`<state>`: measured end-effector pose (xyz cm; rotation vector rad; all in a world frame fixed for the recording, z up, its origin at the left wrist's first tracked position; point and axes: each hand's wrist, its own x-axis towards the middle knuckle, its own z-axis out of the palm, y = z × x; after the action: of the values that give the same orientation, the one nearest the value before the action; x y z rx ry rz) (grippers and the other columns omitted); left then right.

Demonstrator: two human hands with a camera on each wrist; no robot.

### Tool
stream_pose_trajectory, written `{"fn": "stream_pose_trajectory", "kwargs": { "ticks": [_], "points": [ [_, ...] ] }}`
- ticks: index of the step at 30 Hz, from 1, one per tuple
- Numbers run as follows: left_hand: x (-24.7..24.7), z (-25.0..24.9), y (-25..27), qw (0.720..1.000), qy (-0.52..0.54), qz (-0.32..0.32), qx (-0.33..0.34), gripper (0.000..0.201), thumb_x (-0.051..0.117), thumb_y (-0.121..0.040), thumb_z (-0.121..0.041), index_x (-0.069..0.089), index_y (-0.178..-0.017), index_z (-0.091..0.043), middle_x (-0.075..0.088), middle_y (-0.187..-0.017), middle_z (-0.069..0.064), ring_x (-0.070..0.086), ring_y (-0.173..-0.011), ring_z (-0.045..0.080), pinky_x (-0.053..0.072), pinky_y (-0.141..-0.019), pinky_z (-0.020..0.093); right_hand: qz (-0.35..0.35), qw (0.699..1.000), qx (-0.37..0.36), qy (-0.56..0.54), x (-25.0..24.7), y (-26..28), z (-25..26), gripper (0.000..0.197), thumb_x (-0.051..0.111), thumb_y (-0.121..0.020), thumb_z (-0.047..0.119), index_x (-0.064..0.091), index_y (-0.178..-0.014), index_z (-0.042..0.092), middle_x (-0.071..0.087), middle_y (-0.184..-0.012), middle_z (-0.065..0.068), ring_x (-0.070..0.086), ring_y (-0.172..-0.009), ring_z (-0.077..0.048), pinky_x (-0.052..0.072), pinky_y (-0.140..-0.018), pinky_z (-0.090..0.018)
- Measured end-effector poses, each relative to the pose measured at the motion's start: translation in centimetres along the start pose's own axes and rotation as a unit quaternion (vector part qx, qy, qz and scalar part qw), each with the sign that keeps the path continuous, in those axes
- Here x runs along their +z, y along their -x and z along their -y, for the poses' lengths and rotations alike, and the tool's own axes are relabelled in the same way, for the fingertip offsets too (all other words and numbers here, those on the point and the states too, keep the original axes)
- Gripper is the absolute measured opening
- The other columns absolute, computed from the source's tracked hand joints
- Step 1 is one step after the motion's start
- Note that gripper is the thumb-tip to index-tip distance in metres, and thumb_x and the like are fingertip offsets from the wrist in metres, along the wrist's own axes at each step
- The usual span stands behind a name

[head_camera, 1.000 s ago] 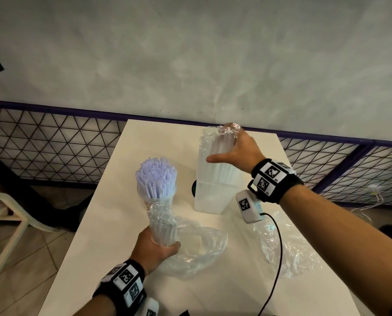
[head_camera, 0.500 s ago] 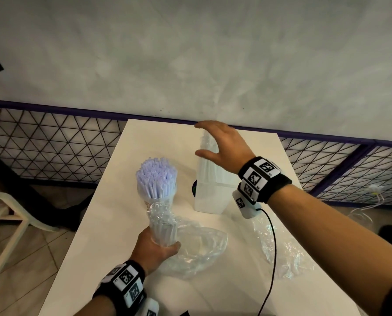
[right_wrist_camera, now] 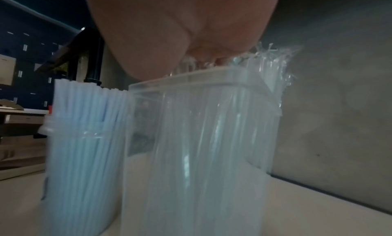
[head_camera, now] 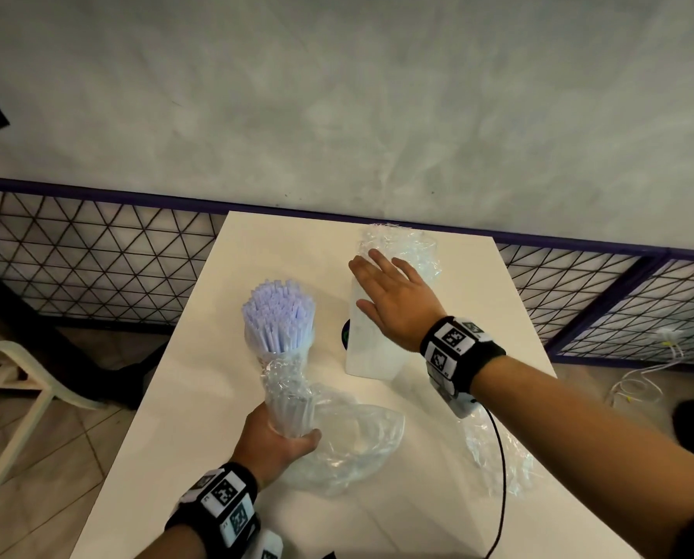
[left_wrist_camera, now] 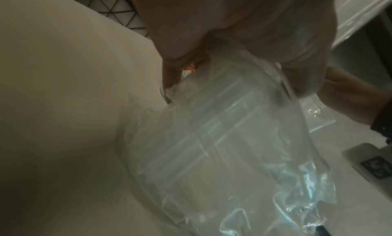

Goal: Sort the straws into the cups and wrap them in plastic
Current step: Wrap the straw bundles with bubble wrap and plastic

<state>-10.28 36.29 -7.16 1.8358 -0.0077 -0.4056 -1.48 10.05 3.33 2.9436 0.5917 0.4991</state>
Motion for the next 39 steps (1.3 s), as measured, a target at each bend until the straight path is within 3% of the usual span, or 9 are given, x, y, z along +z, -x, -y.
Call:
{"fn": "stream_pose_trajectory", "kwargs": {
  "ticks": [3,7,12,21,24,28,31,35,39],
  "points": [
    [0.0,0.0,0.0,1.0,-0.002,-0.005,0.003,0.063,0.081,-0.042,-0.05,0.07,-0.094,-0.016,0.074,-0.085,0.002,0.071,-0.08,0.016,0.057,-0.072,0.026,0.023,1.0,0.008,-0.005,0.0,0.5,0.0,0.057,0.025,-0.101,0.041,0.038,-0.15,0.015,0.039,-0.156,-0.001,0.029,-0.147,-0.025,0.025,-0.117,-0.046],
    [0.0,-0.3,0.1,1.0,-0.007,-0.003,0.002,0.063,0.081,-0.042,-0.05,0.07,-0.094,-0.016,0.074,-0.085,0.001,0.071,-0.08,0.014,0.054,-0.069,0.021,-0.014,0.999,0.02,-0.021,-1.6,-0.5,-1.1,0.047,0.048,-0.1,0.019,0.044,-0.147,0.02,0.039,-0.156,0.003,0.033,-0.146,-0.023,0.028,-0.115,-0.045],
    [0.0,-0.3,0.1,1.0,-0.006,0.004,-0.001,0.062,0.082,-0.043,-0.049,0.07,-0.095,-0.017,0.074,-0.086,0.002,0.072,-0.081,0.016,0.059,-0.074,0.029,0.011,0.997,0.081,-0.01,-0.9,1.1,-2.4,0.053,0.037,-0.104,0.02,0.024,-0.156,0.021,0.024,-0.162,0.005,0.019,-0.151,-0.019,0.018,-0.117,-0.046],
    [0.1,-0.2,0.3,1.0,0.0,-0.001,-0.001,0.062,0.081,-0.042,-0.049,0.07,-0.094,-0.017,0.074,-0.086,0.002,0.071,-0.081,0.017,0.057,-0.072,0.025,-0.044,0.992,0.105,-0.052,-2.9,1.6,-0.5,0.052,0.052,-0.096,0.024,0.041,-0.146,0.024,0.035,-0.157,0.006,0.025,-0.148,-0.018,0.019,-0.11,-0.048],
    [0.1,-0.2,0.3,1.0,0.001,-0.003,-0.005,0.064,0.081,-0.041,-0.051,0.071,-0.094,-0.016,0.075,-0.088,0.002,0.071,-0.084,0.017,0.057,-0.075,0.027,-0.097,0.982,0.03,-0.159,-5.6,1.6,2.8,0.045,0.054,-0.086,0.018,0.058,-0.13,0.021,0.057,-0.137,0.003,0.048,-0.127,-0.019,0.032,-0.095,-0.039],
    [0.1,-0.3,0.3,1.0,0.016,-0.005,-0.006,0.067,0.086,-0.041,-0.051,0.071,-0.096,-0.017,0.076,-0.089,0.002,0.072,-0.086,0.017,0.058,-0.081,0.033,0.129,0.898,-0.009,-0.42,-6.2,3.1,7.0,0.056,0.07,-0.082,0.016,0.053,-0.135,0.019,0.062,-0.121,0.004,0.061,-0.089,-0.011,0.04,-0.073,-0.007],
    [0.2,-0.9,0.4,0.999,0.043,0.003,0.006,0.071,0.09,-0.039,-0.049,0.069,-0.102,-0.023,0.076,-0.093,0.003,0.072,-0.089,0.016,0.058,-0.08,0.034,0.232,0.859,0.045,-0.455,-4.4,4.4,9.3,0.079,0.085,-0.074,0.036,0.045,-0.141,0.025,0.054,-0.12,0.012,0.057,-0.082,-0.008,0.048,-0.076,-0.016],
    [0.5,-2.1,0.7,0.998,0.05,0.031,0.028,0.059,0.097,-0.051,-0.019,0.07,-0.103,-0.02,0.077,-0.095,0.0,0.074,-0.089,0.015,0.058,-0.074,0.027,0.16,0.865,0.072,-0.47,-2.6,5.0,10.9,0.039,0.087,-0.071,0.038,0.055,-0.092,0.035,0.05,-0.081,0.02,0.053,-0.071,0.004,0.041,-0.068,-0.013],
    [0.1,-2.7,0.8,0.997,0.033,0.058,0.044,0.056,0.095,-0.055,-0.008,0.072,-0.105,-0.019,0.078,-0.096,-0.007,0.073,-0.09,0.008,0.055,-0.072,0.018,0.148,0.876,0.059,-0.455,-2.2,4.8,10.5,0.035,0.085,-0.073,0.038,0.058,-0.082,0.019,0.058,-0.08,0.001,0.057,-0.071,-0.016,0.049,-0.068,-0.033]
  ]
}}
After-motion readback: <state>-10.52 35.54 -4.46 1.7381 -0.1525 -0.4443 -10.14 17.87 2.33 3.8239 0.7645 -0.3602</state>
